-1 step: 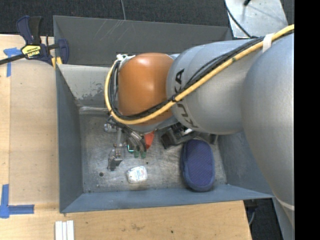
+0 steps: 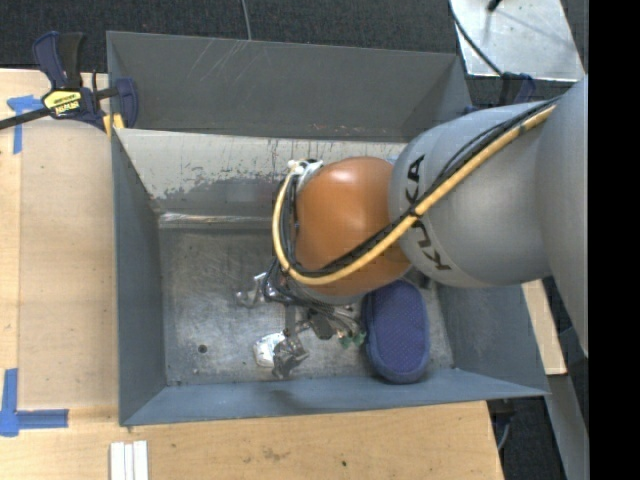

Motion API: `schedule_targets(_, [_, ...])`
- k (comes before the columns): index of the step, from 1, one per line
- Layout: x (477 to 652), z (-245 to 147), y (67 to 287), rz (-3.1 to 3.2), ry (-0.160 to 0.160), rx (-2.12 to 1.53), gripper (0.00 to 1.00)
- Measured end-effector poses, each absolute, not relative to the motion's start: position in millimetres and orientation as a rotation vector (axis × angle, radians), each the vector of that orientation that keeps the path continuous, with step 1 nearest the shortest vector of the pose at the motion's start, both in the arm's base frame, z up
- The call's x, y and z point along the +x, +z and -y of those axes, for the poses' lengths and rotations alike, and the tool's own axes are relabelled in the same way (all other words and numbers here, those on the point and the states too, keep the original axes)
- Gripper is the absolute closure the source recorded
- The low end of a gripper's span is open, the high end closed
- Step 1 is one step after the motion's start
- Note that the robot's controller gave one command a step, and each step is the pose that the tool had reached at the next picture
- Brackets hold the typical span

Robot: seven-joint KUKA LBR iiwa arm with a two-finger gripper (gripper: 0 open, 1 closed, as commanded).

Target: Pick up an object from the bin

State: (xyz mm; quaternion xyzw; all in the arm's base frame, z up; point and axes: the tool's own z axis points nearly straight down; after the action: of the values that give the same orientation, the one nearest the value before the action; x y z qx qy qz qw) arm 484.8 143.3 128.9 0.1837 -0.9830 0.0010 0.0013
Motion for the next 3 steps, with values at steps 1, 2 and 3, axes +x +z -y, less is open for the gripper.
schedule_targets(1, [495.0, -136.6, 72.1, 3.083, -0.002, 0.644, 0.00])
schedule_targets(2, [498.8, -139.1, 76.7, 3.099, -0.008, 0.646, 1.00])
schedule_targets(3, [505.0, -137.8, 218.5, 3.067, 0.000, 0.735, 1.00])
